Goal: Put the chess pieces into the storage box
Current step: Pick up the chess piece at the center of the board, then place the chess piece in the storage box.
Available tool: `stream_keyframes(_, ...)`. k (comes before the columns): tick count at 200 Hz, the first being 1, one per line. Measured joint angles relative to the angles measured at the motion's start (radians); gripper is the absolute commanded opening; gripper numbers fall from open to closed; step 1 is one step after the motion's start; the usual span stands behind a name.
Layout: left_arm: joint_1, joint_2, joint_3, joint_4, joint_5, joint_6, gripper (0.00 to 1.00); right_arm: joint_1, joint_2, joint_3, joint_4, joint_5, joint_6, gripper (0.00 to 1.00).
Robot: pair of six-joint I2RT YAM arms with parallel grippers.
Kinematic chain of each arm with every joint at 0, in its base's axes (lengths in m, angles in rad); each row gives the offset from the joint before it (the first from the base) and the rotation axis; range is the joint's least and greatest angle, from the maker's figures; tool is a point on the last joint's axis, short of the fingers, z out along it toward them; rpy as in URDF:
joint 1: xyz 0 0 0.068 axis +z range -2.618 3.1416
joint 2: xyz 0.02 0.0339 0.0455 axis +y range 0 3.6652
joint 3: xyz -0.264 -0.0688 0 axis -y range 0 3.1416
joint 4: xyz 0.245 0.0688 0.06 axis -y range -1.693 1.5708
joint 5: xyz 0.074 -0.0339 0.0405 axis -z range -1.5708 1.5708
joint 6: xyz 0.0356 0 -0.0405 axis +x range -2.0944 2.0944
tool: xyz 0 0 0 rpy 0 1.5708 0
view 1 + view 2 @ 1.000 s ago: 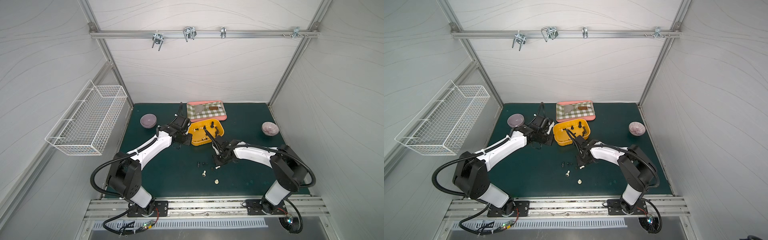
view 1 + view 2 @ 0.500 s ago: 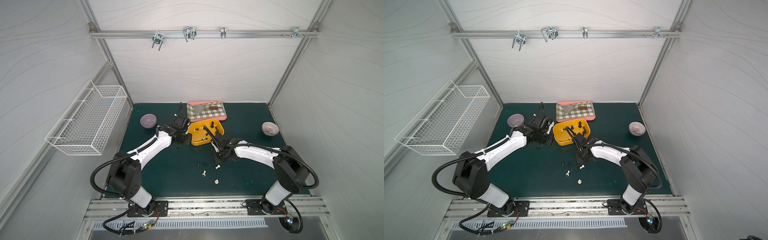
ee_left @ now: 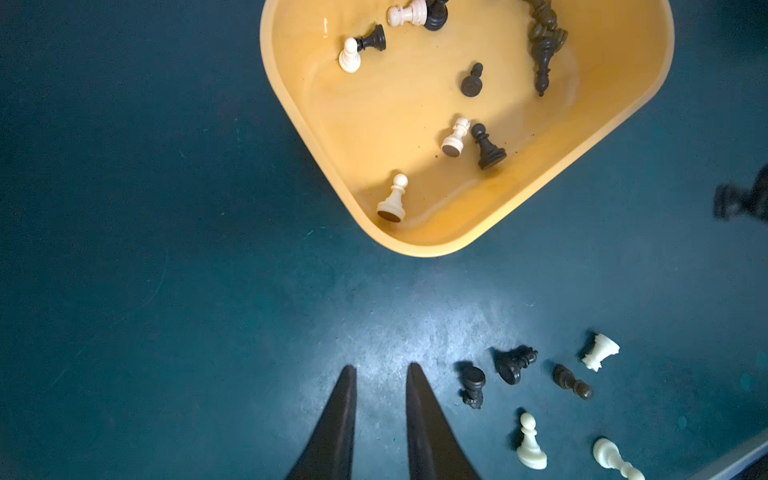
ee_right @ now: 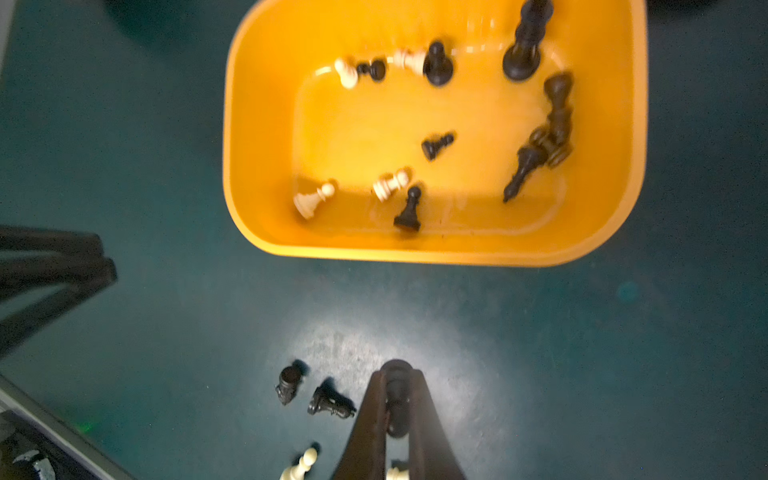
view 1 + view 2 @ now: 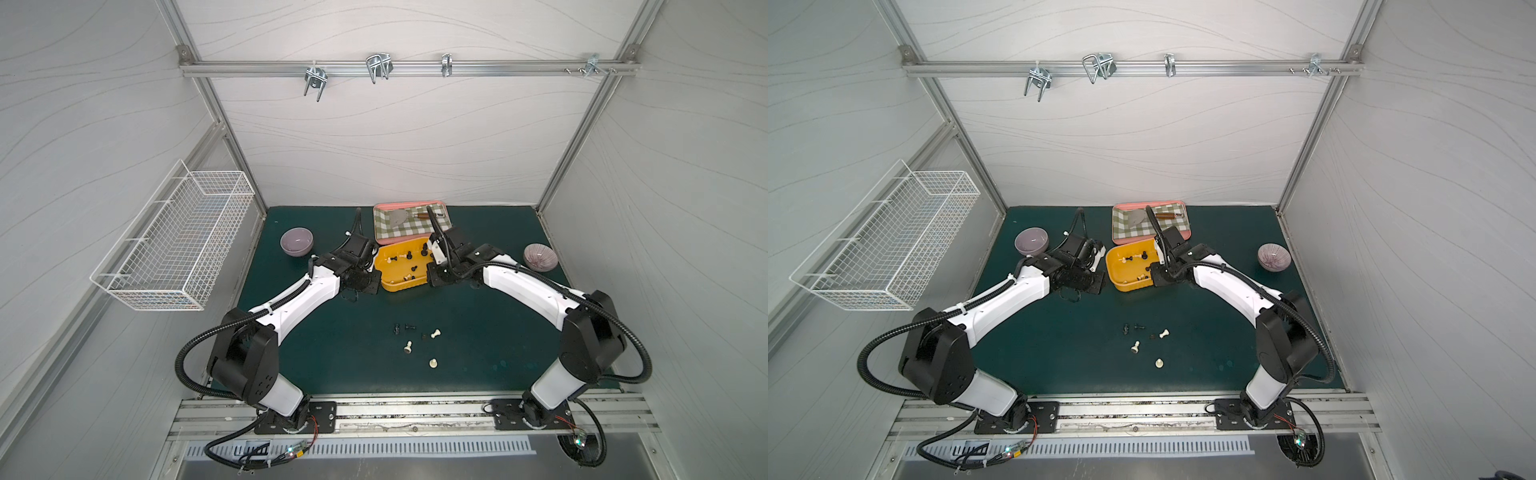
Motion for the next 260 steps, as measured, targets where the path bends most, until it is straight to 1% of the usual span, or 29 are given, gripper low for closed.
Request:
stream_keyframes(50,0.000,-0.041,-0.027,0.000,0.004,-0.008,0.23,-0.068,0.139,0.175,-0.001,-0.031,-0.048,0.09)
stream_keyframes(116,0.000,-0.089,-0.079,-0.001,0.008,-0.015,0.24,-0.098,0.335,0.354,-0.005,-0.037,-0.082,0.09)
stream_keyframes(186,0.000,-0.131,-0.129,0.002,0.008,-0.030,0.24,-0.103,0.475,0.441,-0.005,-0.036,-0.082,0.10)
stream_keyframes(260,0.000,-0.149,-0.154,0.007,0.008,-0.037,0.24,-0.106,0.546,0.507,-0.006,-0.010,-0.082,0.12)
